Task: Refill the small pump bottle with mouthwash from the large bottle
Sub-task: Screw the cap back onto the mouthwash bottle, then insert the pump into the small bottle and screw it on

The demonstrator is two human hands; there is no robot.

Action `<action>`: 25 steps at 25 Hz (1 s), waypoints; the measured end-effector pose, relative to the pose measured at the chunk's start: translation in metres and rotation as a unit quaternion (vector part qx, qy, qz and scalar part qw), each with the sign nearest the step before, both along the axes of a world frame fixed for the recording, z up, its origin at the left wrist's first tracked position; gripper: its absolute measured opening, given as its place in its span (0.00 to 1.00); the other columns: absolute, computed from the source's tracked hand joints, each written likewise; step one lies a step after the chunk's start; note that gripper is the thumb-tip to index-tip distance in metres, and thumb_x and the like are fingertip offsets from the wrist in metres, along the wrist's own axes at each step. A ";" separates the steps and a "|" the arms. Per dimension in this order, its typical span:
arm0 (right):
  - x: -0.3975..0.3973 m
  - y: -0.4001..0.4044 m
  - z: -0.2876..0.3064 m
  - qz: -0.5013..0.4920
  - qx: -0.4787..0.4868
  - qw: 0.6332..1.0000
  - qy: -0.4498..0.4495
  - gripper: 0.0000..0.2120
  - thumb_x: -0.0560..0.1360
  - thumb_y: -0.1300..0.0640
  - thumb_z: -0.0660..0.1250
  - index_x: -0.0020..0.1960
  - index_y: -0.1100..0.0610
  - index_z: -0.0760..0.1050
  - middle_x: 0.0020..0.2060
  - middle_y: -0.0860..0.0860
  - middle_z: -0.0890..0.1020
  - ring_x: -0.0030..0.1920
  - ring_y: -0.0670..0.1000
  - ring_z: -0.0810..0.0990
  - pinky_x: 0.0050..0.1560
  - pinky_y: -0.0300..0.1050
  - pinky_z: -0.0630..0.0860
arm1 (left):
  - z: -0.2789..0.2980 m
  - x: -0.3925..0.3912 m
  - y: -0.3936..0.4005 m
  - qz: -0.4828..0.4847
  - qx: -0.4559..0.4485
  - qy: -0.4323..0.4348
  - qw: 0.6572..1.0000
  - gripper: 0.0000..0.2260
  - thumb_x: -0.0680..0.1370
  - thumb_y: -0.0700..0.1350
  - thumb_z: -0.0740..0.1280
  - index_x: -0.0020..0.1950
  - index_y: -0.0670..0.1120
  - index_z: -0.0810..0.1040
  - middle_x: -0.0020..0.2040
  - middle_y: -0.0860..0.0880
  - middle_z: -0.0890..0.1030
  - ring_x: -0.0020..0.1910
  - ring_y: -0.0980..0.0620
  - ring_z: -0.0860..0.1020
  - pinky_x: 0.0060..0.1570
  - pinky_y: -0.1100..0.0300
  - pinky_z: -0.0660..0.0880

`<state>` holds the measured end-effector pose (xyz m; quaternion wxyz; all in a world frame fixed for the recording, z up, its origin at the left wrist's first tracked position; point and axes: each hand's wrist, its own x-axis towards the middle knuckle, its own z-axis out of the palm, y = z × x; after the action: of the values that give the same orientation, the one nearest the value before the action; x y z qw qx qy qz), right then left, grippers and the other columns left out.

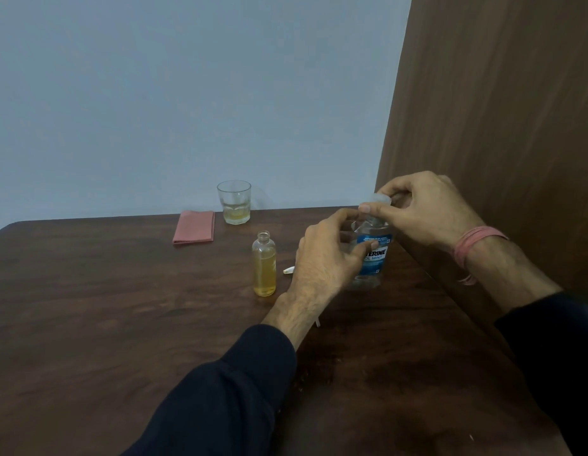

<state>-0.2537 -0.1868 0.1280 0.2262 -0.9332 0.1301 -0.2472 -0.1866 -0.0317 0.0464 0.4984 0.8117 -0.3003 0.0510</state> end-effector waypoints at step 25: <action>0.052 0.126 -0.103 -0.011 -0.168 0.969 0.180 0.14 0.83 0.46 0.72 0.68 0.41 0.79 0.60 0.52 0.86 0.62 0.61 0.84 0.58 0.56 0.80 | -0.062 0.037 0.140 0.072 -0.084 0.050 0.993 0.25 0.76 0.53 0.85 0.72 0.57 0.84 0.60 0.61 0.89 0.59 0.64 0.87 0.61 0.57 0.87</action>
<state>-0.2021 -0.0613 0.0252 0.0358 -0.9854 0.1359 -0.0958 -0.1496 0.1084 -0.0159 0.5741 0.7880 -0.2104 0.0713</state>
